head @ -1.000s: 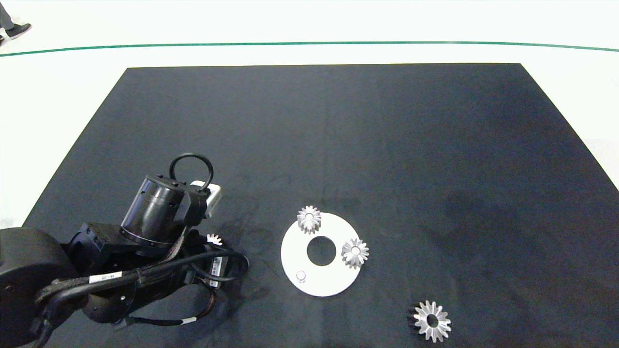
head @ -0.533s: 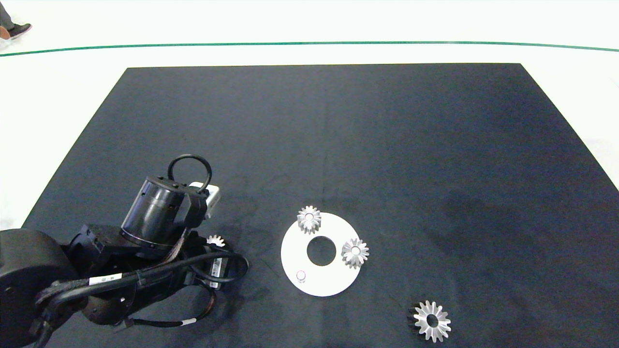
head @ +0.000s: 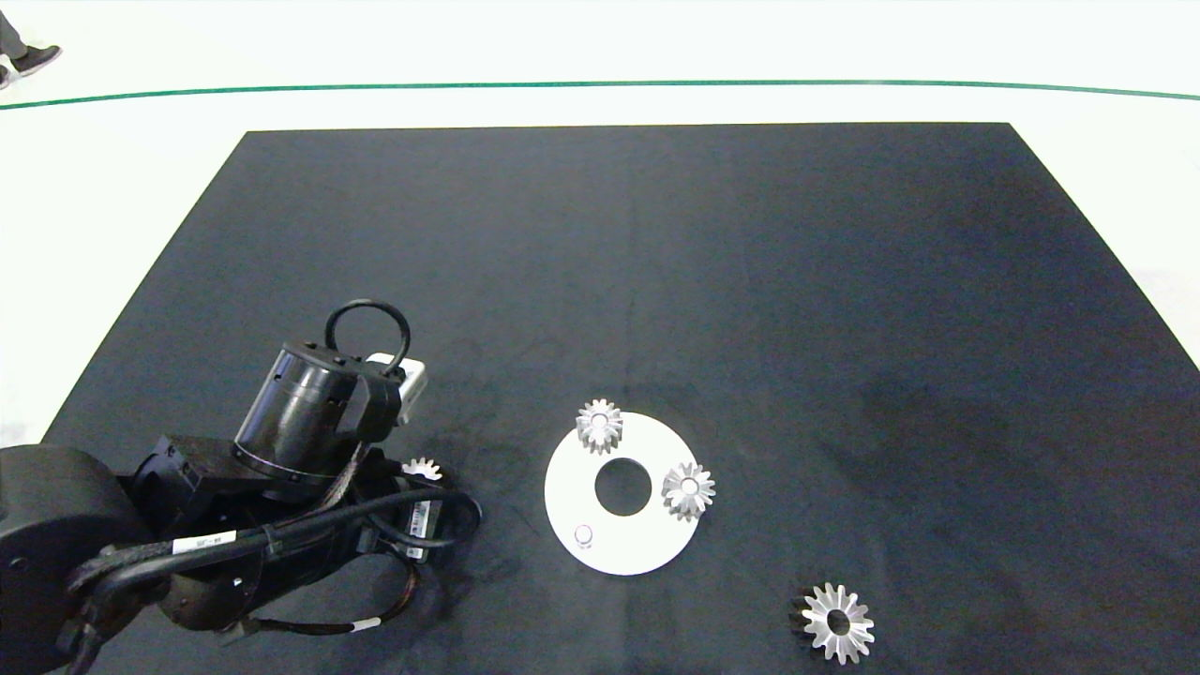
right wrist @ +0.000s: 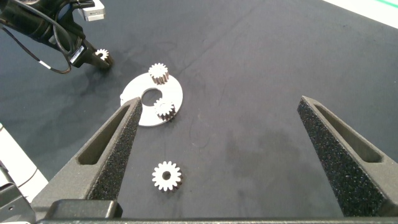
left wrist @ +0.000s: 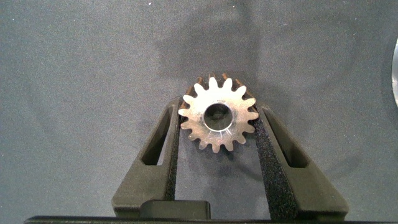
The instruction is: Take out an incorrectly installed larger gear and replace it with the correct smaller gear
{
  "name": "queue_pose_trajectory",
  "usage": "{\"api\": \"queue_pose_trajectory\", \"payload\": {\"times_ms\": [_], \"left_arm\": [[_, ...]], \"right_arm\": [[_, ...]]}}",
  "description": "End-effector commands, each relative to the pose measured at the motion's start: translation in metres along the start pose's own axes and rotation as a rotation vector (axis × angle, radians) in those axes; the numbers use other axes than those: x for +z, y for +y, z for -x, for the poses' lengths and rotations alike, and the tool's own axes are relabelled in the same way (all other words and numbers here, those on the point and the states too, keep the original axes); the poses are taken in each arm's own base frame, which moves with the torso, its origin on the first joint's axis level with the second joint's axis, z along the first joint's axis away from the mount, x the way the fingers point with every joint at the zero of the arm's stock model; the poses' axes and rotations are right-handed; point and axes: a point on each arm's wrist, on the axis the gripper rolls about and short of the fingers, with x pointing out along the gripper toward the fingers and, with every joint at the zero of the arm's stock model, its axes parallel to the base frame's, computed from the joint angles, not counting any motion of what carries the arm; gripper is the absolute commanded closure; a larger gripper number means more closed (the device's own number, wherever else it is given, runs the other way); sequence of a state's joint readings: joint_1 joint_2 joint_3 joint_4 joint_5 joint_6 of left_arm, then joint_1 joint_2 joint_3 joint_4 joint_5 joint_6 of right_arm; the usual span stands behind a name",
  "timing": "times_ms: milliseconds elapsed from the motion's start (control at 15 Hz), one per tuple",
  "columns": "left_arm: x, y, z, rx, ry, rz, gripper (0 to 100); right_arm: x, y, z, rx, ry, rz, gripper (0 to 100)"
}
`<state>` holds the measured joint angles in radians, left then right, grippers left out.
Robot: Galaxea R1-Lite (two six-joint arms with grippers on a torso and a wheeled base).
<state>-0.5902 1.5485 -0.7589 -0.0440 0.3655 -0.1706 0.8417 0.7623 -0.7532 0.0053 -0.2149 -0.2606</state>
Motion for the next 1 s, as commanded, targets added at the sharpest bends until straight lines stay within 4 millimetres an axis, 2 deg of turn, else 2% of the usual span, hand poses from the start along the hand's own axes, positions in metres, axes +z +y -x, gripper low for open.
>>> {"api": "queue_pose_trajectory", "payload": {"times_ms": [67,467,600,800,1000], "left_arm": [[-0.002,0.001,0.001,0.001,0.001,0.0,68],[-0.003,0.005,0.016,-0.012,-0.033,0.012,80],[-0.002,0.004,0.033,-0.045,-0.078,0.034,85],[-0.016,-0.021,0.056,-0.177,-0.092,-0.002,91],[-0.024,-0.036,0.063,-0.231,-0.06,-0.079,97]], "right_arm": [[0.0,0.0,0.0,0.0,0.003,0.002,0],[0.0,0.0,-0.001,0.007,0.001,0.002,0],[0.0,0.0,0.0,0.007,-0.001,0.002,0],[-0.001,0.0,-0.001,0.007,0.002,0.003,0],[0.0,0.0,0.0,0.007,0.001,0.002,0]]}}
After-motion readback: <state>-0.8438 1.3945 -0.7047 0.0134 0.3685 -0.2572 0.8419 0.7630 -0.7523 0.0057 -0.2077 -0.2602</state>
